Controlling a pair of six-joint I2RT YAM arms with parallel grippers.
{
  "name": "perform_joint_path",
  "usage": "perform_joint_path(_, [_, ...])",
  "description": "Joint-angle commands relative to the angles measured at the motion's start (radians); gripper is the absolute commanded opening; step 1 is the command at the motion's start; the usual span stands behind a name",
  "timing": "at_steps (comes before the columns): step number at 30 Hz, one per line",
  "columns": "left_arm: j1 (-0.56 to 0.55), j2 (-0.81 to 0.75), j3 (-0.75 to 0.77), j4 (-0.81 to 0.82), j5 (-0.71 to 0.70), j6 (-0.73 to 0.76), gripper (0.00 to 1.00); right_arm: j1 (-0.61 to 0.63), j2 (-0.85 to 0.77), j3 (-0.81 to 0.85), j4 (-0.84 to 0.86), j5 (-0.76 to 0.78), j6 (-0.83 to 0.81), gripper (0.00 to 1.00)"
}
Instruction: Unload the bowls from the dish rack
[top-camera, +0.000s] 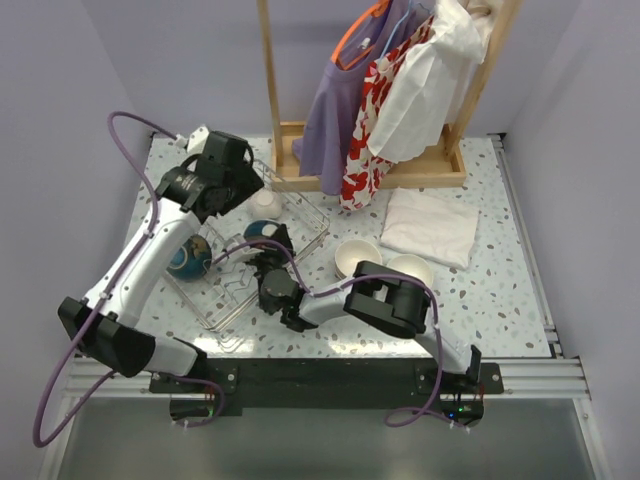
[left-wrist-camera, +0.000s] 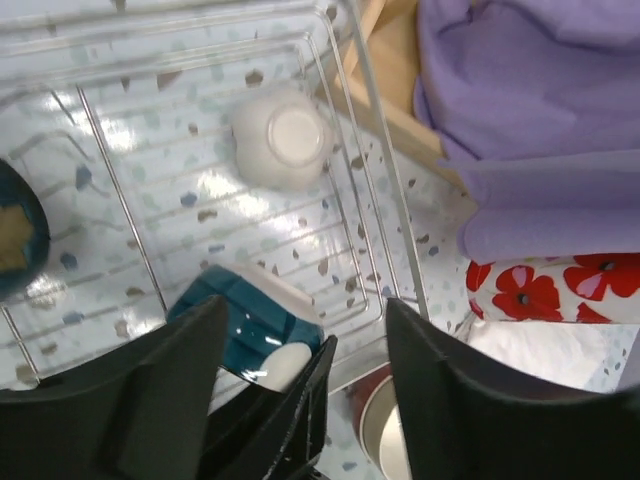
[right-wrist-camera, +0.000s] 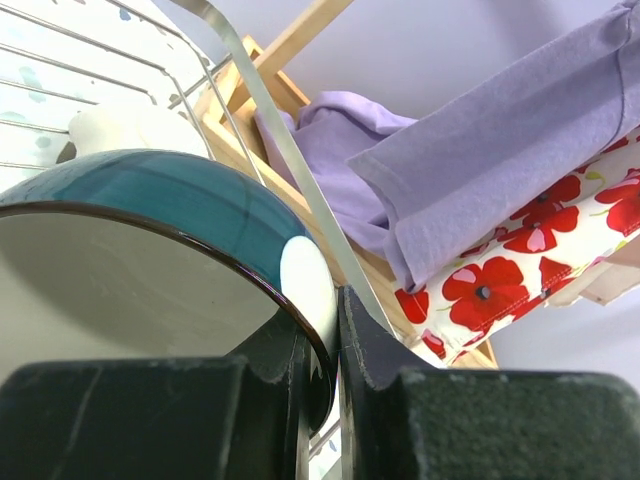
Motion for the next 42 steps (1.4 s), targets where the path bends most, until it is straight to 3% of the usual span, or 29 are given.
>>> perform_joint_path(1, [0.007, -0.103, 0.070, 0.108, -0.190, 0.184, 0.78, -0.014, -0.129, 0.004, 0.278, -0.014, 0.028, 0.00])
perform_joint_path(6, [0.007, -0.176, 0.053, 0.157, -0.282, 0.331, 0.98, -0.025, -0.205, -0.007, 0.204, 0.003, 0.062, 0.00])
perform_joint_path(12, [0.007, -0.325, -0.082, 0.307, -0.366, 0.538, 1.00, -0.031, -0.323, -0.007, -0.043, 0.021, 0.181, 0.00])
perform_joint_path(15, [0.007, -0.400, -0.171, 0.384, -0.370, 0.630, 1.00, -0.042, -0.408, -0.010, -0.254, 0.047, 0.304, 0.00])
perform_joint_path(18, [0.007, -0.478, -0.261, 0.448, -0.337, 0.716, 1.00, -0.071, -0.518, 0.010, -0.625, 0.041, 0.561, 0.00])
perform_joint_path(19, [0.007, -0.520, -0.281, 0.470, -0.305, 0.734, 1.00, -0.095, -0.541, 0.028, -0.887, 0.029, 0.749, 0.00])
perform_joint_path(22, [0.007, -0.595, -0.353, 0.502, -0.235, 0.785, 1.00, -0.153, -0.622, 0.105, -1.305, -0.045, 1.012, 0.00])
perform_joint_path(31, [0.007, -0.706, -0.563, 0.533, -0.100, 0.817, 1.00, -0.297, -0.750, 0.239, -1.967, -0.371, 1.323, 0.00])
perform_joint_path(37, [0.007, -0.718, -0.637, 0.559, -0.005, 0.845, 1.00, -0.457, -0.779, 0.251, -2.213, -0.626, 1.481, 0.00])
perform_joint_path(42, [0.009, -0.721, -0.697, 0.580, 0.055, 0.824, 1.00, -0.604, -0.791, 0.184, -2.240, -0.900, 1.512, 0.00])
